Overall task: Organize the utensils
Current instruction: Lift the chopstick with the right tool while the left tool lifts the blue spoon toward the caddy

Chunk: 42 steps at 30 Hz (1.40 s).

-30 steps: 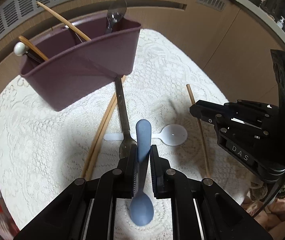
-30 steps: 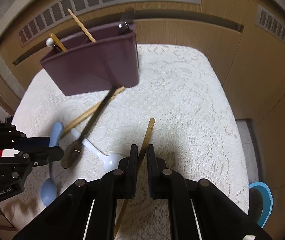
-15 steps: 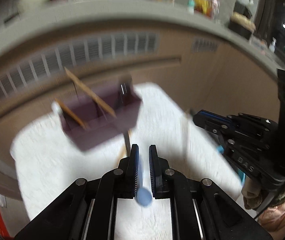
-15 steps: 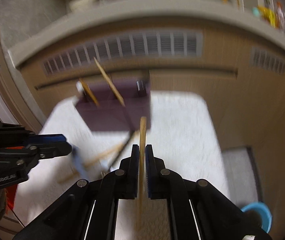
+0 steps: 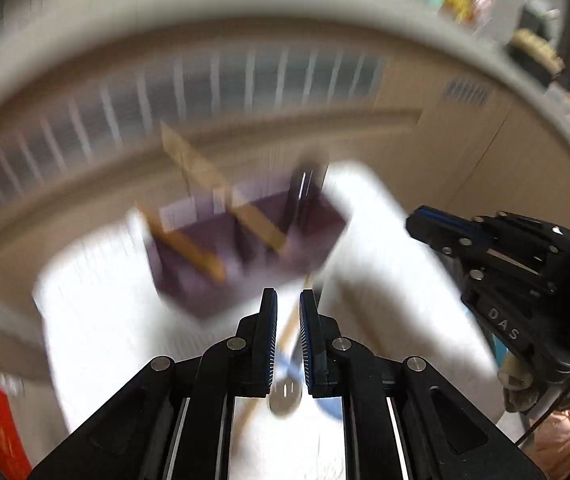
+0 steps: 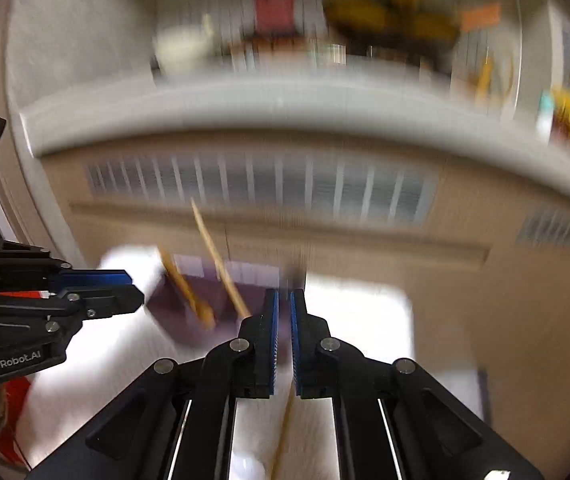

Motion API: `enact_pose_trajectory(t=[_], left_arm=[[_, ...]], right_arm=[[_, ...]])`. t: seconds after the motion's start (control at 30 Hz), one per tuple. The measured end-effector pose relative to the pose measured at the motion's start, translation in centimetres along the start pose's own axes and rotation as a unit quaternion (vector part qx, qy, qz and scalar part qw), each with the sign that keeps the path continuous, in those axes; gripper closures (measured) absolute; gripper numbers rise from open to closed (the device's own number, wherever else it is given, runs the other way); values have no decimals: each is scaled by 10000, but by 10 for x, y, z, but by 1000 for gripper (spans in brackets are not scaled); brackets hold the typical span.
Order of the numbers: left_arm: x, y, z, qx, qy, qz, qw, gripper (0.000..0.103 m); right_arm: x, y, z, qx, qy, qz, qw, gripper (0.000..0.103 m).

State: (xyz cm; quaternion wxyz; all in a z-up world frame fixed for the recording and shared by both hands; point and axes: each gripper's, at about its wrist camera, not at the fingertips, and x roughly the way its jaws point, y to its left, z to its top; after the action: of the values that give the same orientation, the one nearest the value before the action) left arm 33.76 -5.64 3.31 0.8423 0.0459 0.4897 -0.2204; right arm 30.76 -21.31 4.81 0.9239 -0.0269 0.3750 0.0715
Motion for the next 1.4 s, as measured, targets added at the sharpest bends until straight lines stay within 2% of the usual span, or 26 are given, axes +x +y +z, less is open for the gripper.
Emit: enact_pose_trajectory(t=[0.1, 0.17, 0.27, 0.37, 0.43, 0.5, 0.63, 0.7, 0.73, 0.83, 0.93, 0.97, 1.0, 1.1, 1.23, 1.4], left_arm=[[49, 17, -26, -607, 574, -26, 9965, 90], [70, 25, -38, -979, 794, -40, 9920, 88], [88, 34, -51, -1440, 870, -13, 9857, 84], [87, 42, -57, -1615, 726, 137, 9841, 78], [85, 46, -61, -1763, 749, 68, 9815, 71], [84, 46, -61, -1902, 755, -8, 9788, 68], [91, 41, -56, -2082, 814, -85, 9747, 65], [101, 34, -53, -2131, 925, -45, 9726, 61], [105, 33, -53, -2156, 967, 16, 9717, 61], [115, 27, -52, -2317, 1000, 98, 9676, 61], [120, 16, -50, -2275, 896, 237, 9694, 62], [120, 10, -51, -2150, 811, 305, 9728, 63], [119, 3, -53, -1989, 690, 382, 9768, 74], [105, -6, -67, -1776, 368, 360, 9828, 87], [68, -8, -92, -1720, -86, 361, 9844, 90], [1, -12, -102, -1524, -1027, 524, 9816, 91]], right_arm=[[42, -5, -45, 156, 659, 123, 9976, 90], [58, -6, -66, 256, 907, 203, 9953, 78], [75, -2, -85, 271, 1058, 131, 9939, 78], [88, 2, -88, 238, 1142, 61, 9931, 78], [95, 3, -91, 226, 1200, 31, 9925, 78], [103, 3, -93, 244, 1278, -97, 9915, 78], [105, 3, -97, 204, 1169, -145, 9928, 78], [100, 2, -102, 127, 1142, -119, 9933, 87], [98, 3, -103, 134, 1153, -46, 9932, 95], [89, -4, -108, 314, 1110, 100, 9933, 97], [82, -7, -113, 411, 1048, 193, 9935, 97], [80, -9, -114, 432, 1030, 217, 9935, 97], [78, -10, -116, 443, 1004, 235, 9937, 97], [64, -12, -119, 523, 857, 393, 9942, 97], [37, -12, -117, 624, 655, 596, 9941, 97], [-1, -8, -104, 640, 142, 779, 9948, 97]])
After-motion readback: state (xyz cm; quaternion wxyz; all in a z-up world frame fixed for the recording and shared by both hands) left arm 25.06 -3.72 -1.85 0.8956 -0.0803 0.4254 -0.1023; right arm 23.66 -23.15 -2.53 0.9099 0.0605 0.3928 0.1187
